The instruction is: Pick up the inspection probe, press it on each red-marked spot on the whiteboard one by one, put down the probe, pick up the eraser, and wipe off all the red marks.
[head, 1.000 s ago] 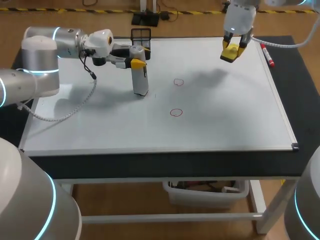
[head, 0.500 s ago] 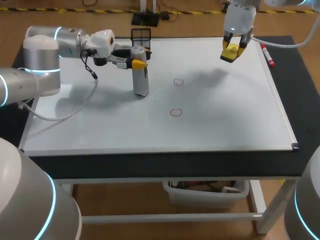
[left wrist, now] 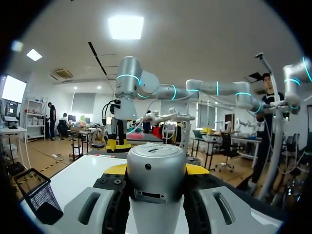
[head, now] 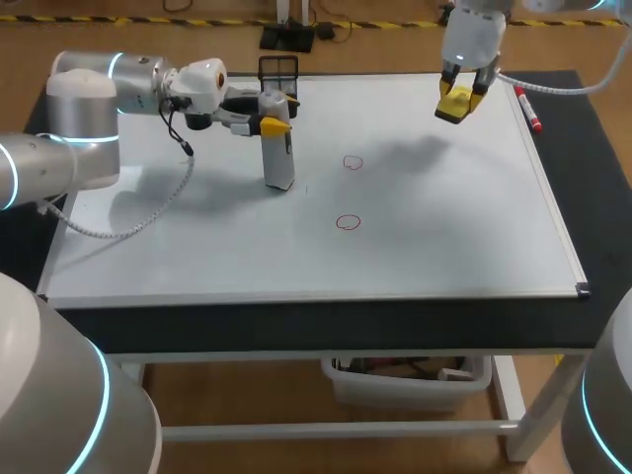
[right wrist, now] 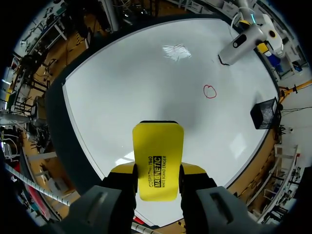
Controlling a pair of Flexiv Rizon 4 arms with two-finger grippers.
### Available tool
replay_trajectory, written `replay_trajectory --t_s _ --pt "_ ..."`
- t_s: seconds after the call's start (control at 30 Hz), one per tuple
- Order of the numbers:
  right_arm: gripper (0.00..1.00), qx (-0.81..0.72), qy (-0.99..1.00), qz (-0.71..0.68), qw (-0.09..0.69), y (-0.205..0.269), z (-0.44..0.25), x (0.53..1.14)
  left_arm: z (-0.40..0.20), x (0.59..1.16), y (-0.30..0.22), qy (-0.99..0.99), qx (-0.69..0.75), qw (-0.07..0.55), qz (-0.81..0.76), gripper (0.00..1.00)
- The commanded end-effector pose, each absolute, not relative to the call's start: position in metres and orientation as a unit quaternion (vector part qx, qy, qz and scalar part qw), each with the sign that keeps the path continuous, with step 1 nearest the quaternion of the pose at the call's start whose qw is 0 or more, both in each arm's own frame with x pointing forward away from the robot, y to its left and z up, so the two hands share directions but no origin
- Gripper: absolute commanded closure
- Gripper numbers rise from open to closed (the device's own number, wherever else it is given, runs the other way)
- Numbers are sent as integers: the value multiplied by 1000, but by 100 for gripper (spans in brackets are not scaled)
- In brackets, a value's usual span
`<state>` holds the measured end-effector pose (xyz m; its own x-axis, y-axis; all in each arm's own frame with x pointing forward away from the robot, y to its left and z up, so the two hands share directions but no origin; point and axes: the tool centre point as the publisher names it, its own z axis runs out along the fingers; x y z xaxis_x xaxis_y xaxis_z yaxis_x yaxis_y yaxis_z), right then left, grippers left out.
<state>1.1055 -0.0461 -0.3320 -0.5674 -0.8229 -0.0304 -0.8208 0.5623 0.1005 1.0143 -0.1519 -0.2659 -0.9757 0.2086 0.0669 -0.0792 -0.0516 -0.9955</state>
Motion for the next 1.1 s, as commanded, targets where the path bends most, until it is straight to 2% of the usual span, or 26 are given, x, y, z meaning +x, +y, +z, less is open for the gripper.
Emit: replay_trajectory --t_s 0.03,1.1 --pt "100 466 -883 -50 11 -47 -330 1105 -268 1016 -151 -681 -48 101 724 100" --pt "100 466 -883 -50 11 -47 -330 1105 -257 1014 -146 -684 -51 93 722 100"
